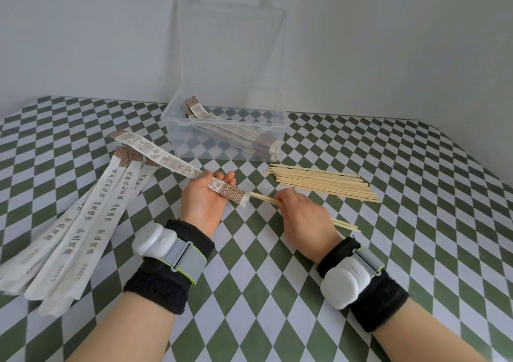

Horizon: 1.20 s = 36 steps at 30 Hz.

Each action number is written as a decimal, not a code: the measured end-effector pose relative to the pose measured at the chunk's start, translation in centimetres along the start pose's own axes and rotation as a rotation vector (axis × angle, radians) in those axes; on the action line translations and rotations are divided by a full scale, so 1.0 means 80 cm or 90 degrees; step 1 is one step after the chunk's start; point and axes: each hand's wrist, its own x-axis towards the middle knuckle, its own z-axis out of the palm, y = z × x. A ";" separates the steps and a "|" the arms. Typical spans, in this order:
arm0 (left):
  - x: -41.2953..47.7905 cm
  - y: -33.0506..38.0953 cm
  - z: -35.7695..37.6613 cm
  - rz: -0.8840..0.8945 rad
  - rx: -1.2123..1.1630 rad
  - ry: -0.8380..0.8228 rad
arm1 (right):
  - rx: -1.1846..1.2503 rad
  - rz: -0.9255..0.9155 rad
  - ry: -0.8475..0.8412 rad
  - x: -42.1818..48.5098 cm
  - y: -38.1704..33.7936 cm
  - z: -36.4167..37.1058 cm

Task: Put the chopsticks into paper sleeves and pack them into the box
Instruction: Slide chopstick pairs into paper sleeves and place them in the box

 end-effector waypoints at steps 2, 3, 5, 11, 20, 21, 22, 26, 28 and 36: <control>-0.001 0.000 0.000 -0.001 -0.007 -0.002 | -0.001 -0.052 0.011 -0.002 0.000 0.005; -0.001 0.001 0.000 -0.001 -0.012 -0.004 | -0.004 -0.060 0.013 -0.002 0.001 0.006; -0.001 0.001 0.000 -0.003 -0.020 -0.008 | -0.014 -0.060 -0.001 -0.002 0.002 0.009; -0.003 0.003 0.000 -0.006 -0.041 -0.009 | -0.065 -0.050 0.038 -0.003 0.005 0.011; -0.001 0.000 -0.001 -0.019 -0.031 -0.073 | -0.045 -0.073 0.072 -0.003 0.001 0.004; -0.002 -0.002 -0.001 -0.022 -0.017 -0.092 | -0.039 -0.073 0.070 -0.003 0.001 0.004; -0.003 -0.003 0.000 -0.024 0.002 -0.113 | -0.033 -0.072 0.069 -0.003 0.001 0.005; -0.002 -0.008 -0.001 -0.049 0.078 -0.165 | 0.000 -0.053 0.063 -0.001 0.004 0.008; -0.002 -0.012 -0.001 -0.045 0.145 -0.174 | 0.035 -0.041 0.065 0.000 0.004 0.010; -0.006 -0.017 -0.004 0.015 0.324 -0.133 | 0.120 -0.032 0.038 0.001 0.000 0.007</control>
